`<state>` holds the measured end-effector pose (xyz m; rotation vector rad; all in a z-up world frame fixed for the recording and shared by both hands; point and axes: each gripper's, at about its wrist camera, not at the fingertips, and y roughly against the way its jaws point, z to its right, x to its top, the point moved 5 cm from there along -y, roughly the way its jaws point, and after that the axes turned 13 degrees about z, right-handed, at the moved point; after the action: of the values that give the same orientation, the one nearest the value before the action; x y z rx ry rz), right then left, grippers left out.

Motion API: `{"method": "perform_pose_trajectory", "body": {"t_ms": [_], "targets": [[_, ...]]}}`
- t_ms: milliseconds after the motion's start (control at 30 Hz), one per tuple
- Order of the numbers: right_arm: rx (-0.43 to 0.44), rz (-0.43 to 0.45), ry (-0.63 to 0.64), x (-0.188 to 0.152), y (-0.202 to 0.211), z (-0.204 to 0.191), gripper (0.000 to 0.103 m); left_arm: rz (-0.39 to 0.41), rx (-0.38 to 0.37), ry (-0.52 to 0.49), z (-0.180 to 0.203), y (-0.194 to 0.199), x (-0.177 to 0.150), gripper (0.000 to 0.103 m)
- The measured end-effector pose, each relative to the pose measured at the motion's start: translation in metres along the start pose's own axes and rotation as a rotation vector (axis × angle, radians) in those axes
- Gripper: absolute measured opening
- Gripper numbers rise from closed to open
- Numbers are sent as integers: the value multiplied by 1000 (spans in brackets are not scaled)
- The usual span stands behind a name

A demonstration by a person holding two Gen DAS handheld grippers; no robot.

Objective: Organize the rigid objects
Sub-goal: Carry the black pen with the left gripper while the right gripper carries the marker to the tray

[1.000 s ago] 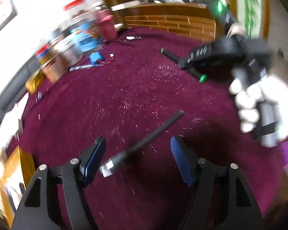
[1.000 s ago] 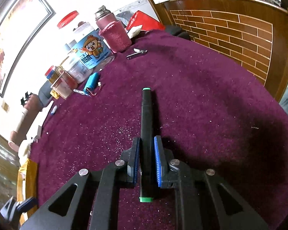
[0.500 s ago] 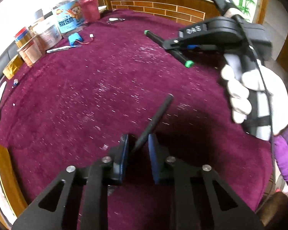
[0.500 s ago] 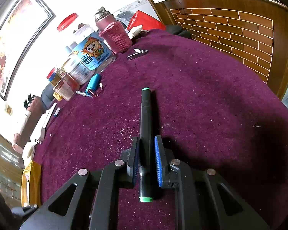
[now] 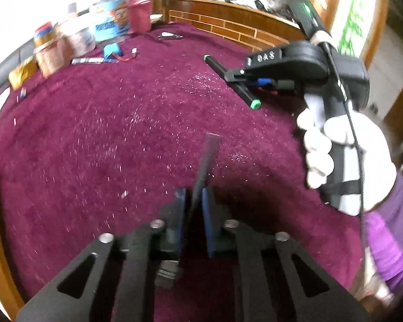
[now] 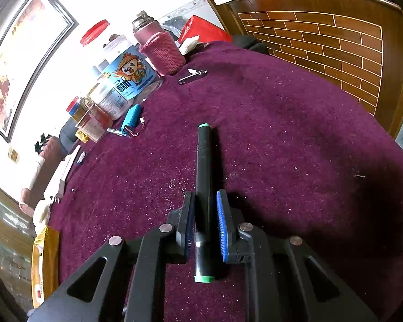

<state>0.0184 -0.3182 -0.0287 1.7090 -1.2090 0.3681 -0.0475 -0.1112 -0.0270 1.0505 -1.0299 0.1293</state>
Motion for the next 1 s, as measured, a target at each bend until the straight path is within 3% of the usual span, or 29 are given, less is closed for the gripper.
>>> {"method": "perform_pose_trajectory", "body": {"t_ms": [100, 333, 600, 1000], "targets": [[6, -1, -7, 0, 0, 0, 15, 29, -12, 69, -6, 15, -6, 6], [-4, 7, -4, 1, 3, 2, 14, 127, 50, 121, -16, 69, -13, 6], [-34, 52, 86, 2, 13, -13, 14, 294, 20, 281, -49, 160, -29, 6], [196, 12, 113, -13, 83, -88, 14, 509, 83, 434, -113, 263, -67, 6]]}}
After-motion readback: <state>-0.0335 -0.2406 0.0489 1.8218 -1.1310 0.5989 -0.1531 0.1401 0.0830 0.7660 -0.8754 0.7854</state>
